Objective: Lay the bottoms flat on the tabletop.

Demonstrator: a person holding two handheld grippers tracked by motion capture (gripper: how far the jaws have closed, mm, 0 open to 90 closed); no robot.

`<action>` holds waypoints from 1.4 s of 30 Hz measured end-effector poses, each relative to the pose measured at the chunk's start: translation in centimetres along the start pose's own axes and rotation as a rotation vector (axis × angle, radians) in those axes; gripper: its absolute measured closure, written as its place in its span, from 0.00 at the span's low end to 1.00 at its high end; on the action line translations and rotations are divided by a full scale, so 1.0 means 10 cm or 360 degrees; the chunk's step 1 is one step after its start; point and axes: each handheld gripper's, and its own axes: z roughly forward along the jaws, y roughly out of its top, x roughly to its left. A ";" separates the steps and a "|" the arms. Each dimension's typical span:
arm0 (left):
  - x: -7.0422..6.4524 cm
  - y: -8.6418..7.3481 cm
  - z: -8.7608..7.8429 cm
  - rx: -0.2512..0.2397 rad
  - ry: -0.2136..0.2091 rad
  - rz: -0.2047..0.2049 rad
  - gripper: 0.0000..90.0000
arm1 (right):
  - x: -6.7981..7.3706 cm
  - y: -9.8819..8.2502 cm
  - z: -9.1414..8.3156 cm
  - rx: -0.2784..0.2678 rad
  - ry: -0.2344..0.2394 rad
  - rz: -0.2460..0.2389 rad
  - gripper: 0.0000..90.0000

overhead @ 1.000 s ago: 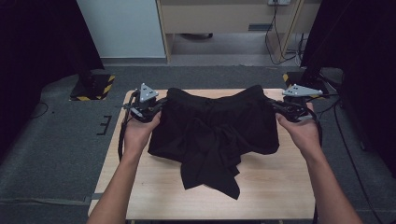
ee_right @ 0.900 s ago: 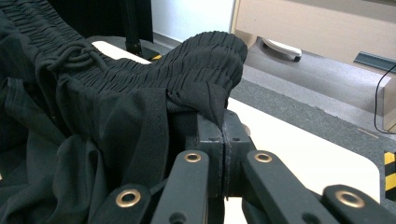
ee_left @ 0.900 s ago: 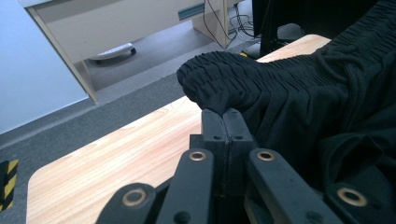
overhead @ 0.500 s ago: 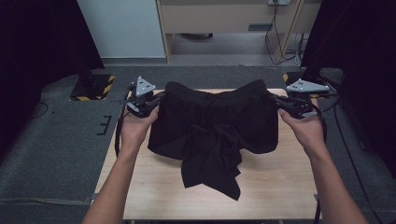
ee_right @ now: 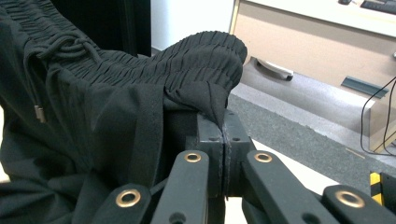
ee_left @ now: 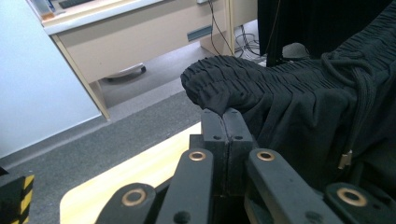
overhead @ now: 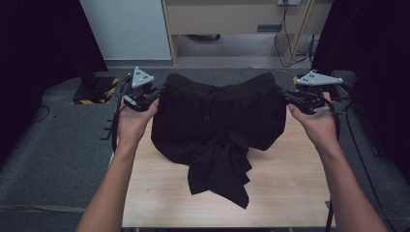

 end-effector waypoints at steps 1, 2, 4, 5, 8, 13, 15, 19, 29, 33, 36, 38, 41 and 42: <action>0.01 0.02 0.00 -0.0005 0.0002 -0.0004 1.00 | 0.00 0.03 0.00 -0.0003 0.0000 -0.0008 0.99; 0.03 0.03 0.00 -0.0006 0.0002 -0.0004 1.00 | 0.00 0.06 0.00 -0.0007 -0.0004 -0.0006 0.99; 0.05 0.06 0.00 -0.0009 0.0005 -0.0004 1.00 | -0.01 0.13 -0.01 -0.0015 -0.0014 -0.0013 0.99; 0.06 0.06 0.01 -0.0012 0.0005 -0.0008 1.00 | -0.02 0.17 -0.03 -0.0020 -0.0017 -0.0017 0.99; 0.08 0.09 0.04 -0.0018 0.0005 -0.0019 1.00 | -0.02 0.26 -0.06 -0.0034 -0.0023 -0.0022 0.99; 0.07 0.10 0.11 -0.0023 -0.0001 -0.0038 1.00 | -0.03 0.38 -0.11 -0.0054 -0.0047 -0.0035 0.99; 0.07 0.09 0.13 -0.0024 -0.0007 -0.0053 1.00 | -0.03 0.39 -0.12 -0.0049 -0.0051 -0.0037 0.99; 0.05 0.08 0.19 -0.0011 -0.0013 -0.0047 1.00 | -0.05 0.42 -0.13 -0.0047 -0.0063 -0.0038 0.99; 0.10 -0.02 0.36 0.0040 -0.0007 -0.0054 1.00 | -0.10 0.21 0.04 0.0008 -0.0069 -0.0025 0.99; 0.15 -0.05 0.44 0.0055 0.0004 -0.0043 1.00 | -0.14 0.10 0.16 0.0023 -0.0059 0.0010 0.99; 0.17 -0.09 0.52 0.0093 0.0006 -0.0034 1.00 | -0.16 0.01 0.28 0.0041 -0.0043 0.0036 0.99; 0.18 -0.12 0.57 0.0112 0.0006 -0.0031 1.00 | -0.18 -0.05 0.35 0.0057 -0.0037 0.0052 0.99; 0.20 -0.15 0.64 0.0130 0.0007 -0.0035 1.00 | -0.20 -0.10 0.44 0.0072 -0.0026 0.0067 0.99; 0.22 -0.17 0.66 0.0138 0.0009 -0.0035 0.99 | -0.21 -0.12 0.47 0.0074 -0.0022 0.0078 0.99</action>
